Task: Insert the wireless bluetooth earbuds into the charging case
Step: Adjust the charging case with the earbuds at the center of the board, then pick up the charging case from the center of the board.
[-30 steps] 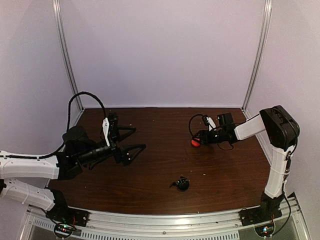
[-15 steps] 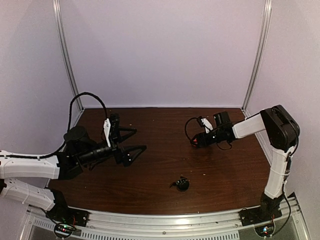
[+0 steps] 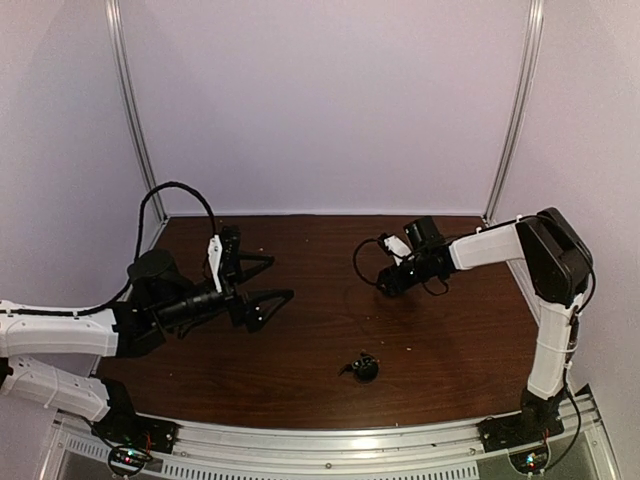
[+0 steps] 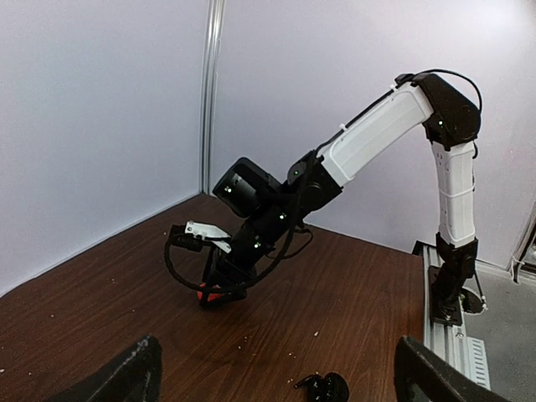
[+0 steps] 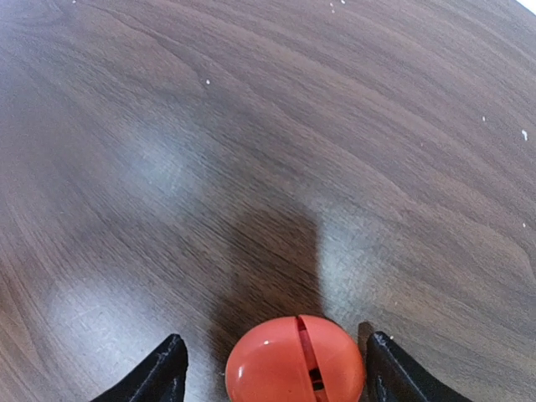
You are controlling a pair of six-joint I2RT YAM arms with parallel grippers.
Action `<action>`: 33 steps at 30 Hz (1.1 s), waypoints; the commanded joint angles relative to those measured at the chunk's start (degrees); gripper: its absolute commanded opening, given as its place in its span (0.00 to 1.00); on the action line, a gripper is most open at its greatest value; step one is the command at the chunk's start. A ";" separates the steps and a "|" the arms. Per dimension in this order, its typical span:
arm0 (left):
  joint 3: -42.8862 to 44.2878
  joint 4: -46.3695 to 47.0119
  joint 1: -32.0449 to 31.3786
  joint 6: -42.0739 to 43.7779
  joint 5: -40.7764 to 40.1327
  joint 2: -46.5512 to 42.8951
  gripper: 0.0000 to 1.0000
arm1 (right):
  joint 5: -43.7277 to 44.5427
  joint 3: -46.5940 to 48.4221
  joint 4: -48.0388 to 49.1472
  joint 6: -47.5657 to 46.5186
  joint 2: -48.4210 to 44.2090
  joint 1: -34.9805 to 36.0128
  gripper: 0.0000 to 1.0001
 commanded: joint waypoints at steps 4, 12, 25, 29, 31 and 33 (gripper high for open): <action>2.36 1.69 0.35 0.95 1.32 0.96 0.98 | 6.15 2.05 -5.93 -2.97 1.99 1.01 0.73; 2.59 1.63 0.35 0.92 1.31 1.18 0.98 | 6.73 2.19 -6.54 -3.71 2.41 1.09 0.61; 0.61 1.98 0.35 1.11 -2.97 -0.30 0.98 | 7.80 1.64 -4.97 -1.19 -3.82 1.15 0.81; -1.02 2.71 0.35 -0.28 -8.48 -2.42 0.98 | 8.55 -1.89 -1.67 0.72 -14.34 1.54 0.99; -1.33 2.49 0.35 -0.66 -10.25 -3.08 0.98 | 9.16 -3.81 -0.13 1.68 -19.57 1.76 1.00; -1.30 1.65 0.35 -0.43 -10.36 -3.35 0.98 | 9.45 -5.91 1.74 2.48 -24.69 1.85 1.00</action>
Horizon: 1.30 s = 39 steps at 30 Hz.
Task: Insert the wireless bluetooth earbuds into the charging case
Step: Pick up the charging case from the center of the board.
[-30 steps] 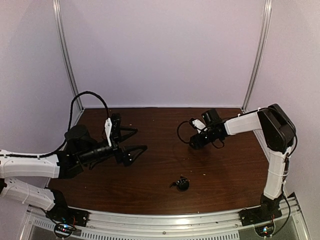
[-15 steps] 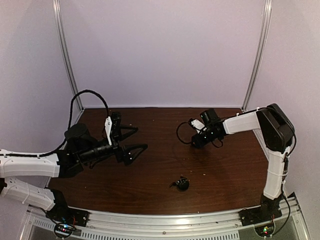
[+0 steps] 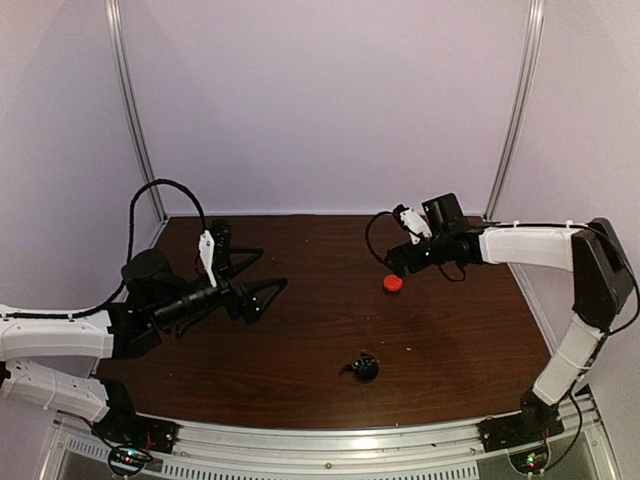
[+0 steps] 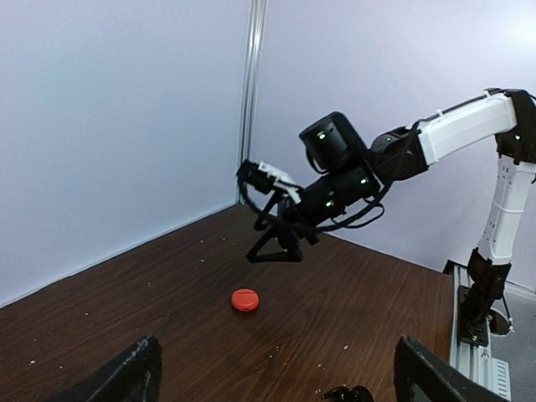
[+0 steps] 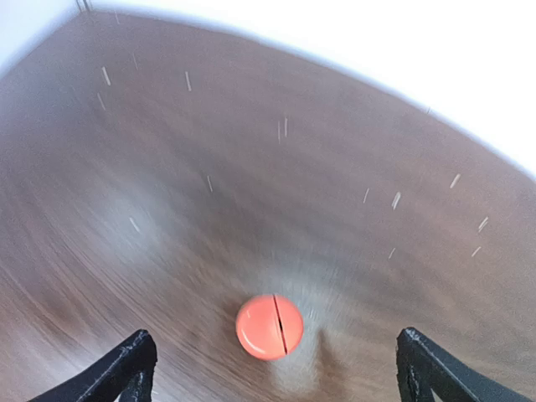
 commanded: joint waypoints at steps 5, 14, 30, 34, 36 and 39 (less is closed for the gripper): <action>-0.61 0.45 0.35 0.33 -1.17 -0.99 0.98 | -1.51 -9.90 13.17 10.47 -21.29 0.32 1.00; -3.07 -0.50 0.35 1.02 -2.14 -2.20 0.98 | -10.07 -19.35 3.87 16.71 -31.94 9.56 0.98; -3.85 2.10 0.35 -0.12 2.56 0.96 0.96 | -18.94 -34.94 6.54 27.91 -29.33 20.13 0.78; -3.81 2.16 0.35 -0.26 2.36 0.72 0.97 | -12.73 -34.62 8.52 30.84 -27.36 26.59 0.82; -4.05 2.23 0.35 -0.33 2.34 0.69 0.96 | -9.82 -33.44 7.63 31.34 -24.89 28.94 0.82; -4.07 2.18 0.35 -0.39 2.21 0.74 0.96 | -3.25 -30.97 4.41 31.52 -21.32 31.94 0.83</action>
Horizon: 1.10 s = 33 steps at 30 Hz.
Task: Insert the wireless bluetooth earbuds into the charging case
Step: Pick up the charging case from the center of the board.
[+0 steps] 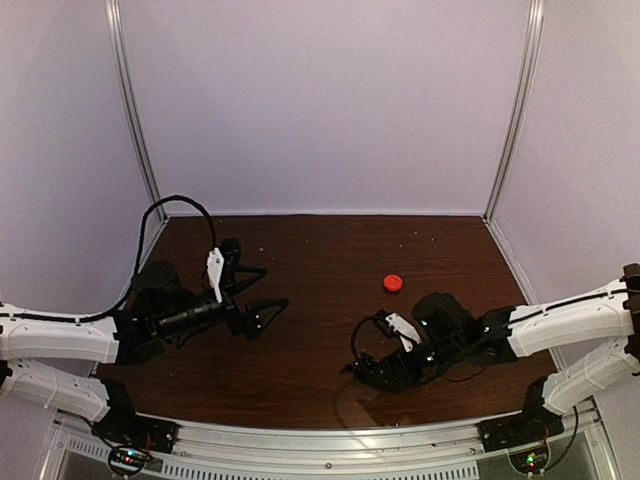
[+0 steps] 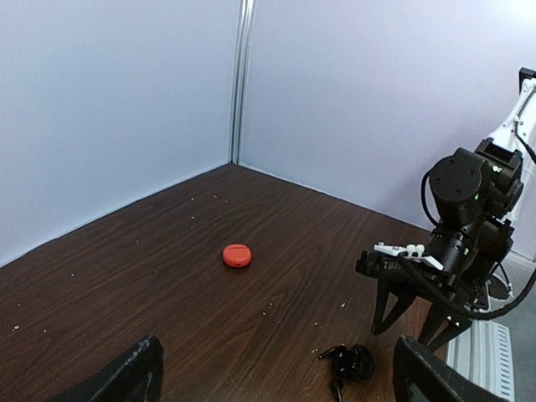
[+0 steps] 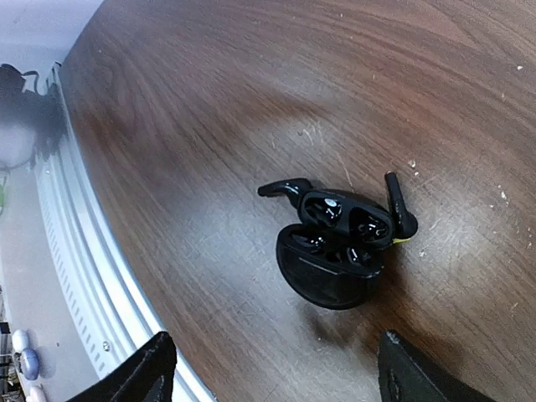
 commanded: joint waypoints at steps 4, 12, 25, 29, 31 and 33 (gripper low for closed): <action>-0.55 3.01 0.35 -0.52 0.20 -0.66 0.96 | 18.86 7.49 -6.02 3.94 8.47 7.70 0.88; -1.17 3.49 0.35 -0.74 -0.37 -1.40 0.97 | 26.04 12.31 -7.26 7.32 16.23 13.06 0.88; -1.06 3.62 0.35 -0.54 -0.57 -1.45 0.97 | 31.92 14.89 -6.98 8.14 22.26 13.42 0.74; -1.04 3.62 0.35 -0.49 -0.99 -1.63 0.97 | 32.33 14.93 -6.47 8.36 22.94 13.35 0.66; -1.00 3.46 0.35 -0.50 -1.25 -1.64 0.97 | 32.41 14.92 -6.46 8.42 22.96 13.34 0.63; -0.86 3.45 0.35 -0.53 -1.33 -1.55 0.97 | 32.81 14.92 -6.59 8.20 22.74 13.30 0.60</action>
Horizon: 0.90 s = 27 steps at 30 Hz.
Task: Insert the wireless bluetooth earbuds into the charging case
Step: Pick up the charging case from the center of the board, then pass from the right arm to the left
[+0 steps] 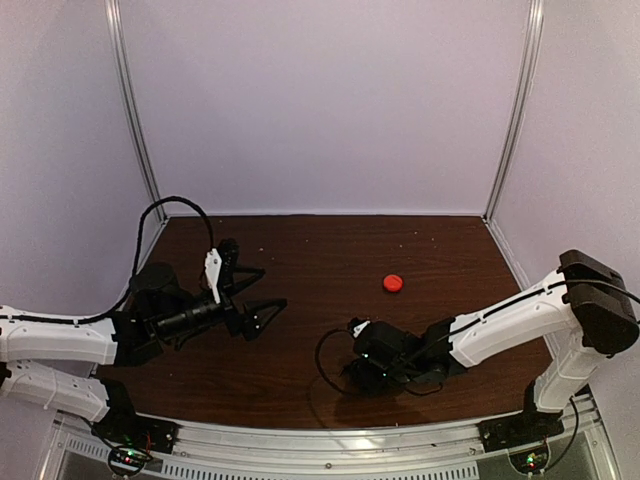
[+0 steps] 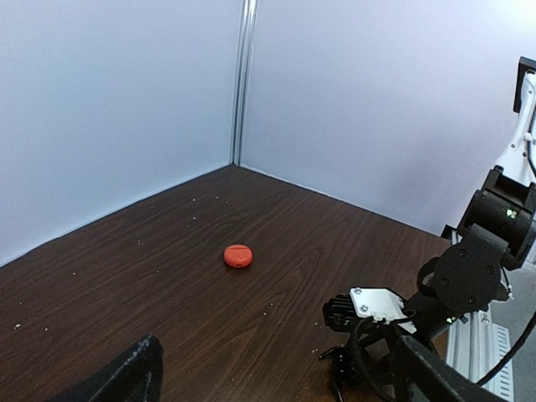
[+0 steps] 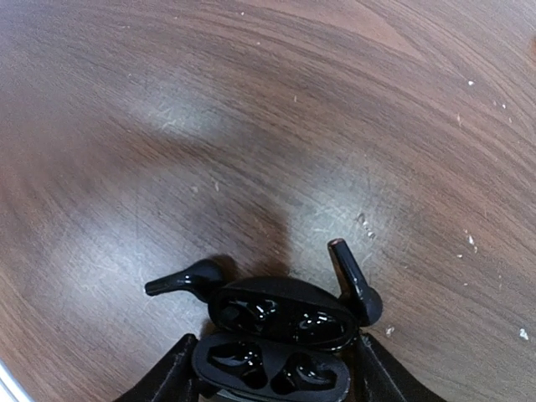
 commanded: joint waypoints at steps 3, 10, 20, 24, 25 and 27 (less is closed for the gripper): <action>-0.06 3.27 0.35 -0.20 -1.01 -0.29 0.97 | 1.90 0.51 -0.52 0.28 0.32 -0.07 0.55; 0.02 2.88 0.35 -0.62 -1.62 -0.49 0.97 | 2.74 0.60 -0.68 -0.97 -1.77 -0.48 0.50; 2.05 0.17 0.35 -3.22 -1.65 -0.06 0.97 | 7.16 0.91 -0.25 -8.33 -12.67 -1.00 0.47; 3.88 -1.65 0.44 -4.53 -0.07 1.15 0.94 | 9.76 -0.37 2.30 -13.25 -17.58 -1.10 0.46; 4.55 -2.25 0.56 -4.85 1.22 1.66 0.92 | 10.44 -0.63 2.98 -14.57 -18.76 -1.10 0.46; 5.97 -2.90 0.85 -5.95 4.61 3.12 0.88 | 11.13 -1.53 5.03 -17.53 -21.46 -1.02 0.46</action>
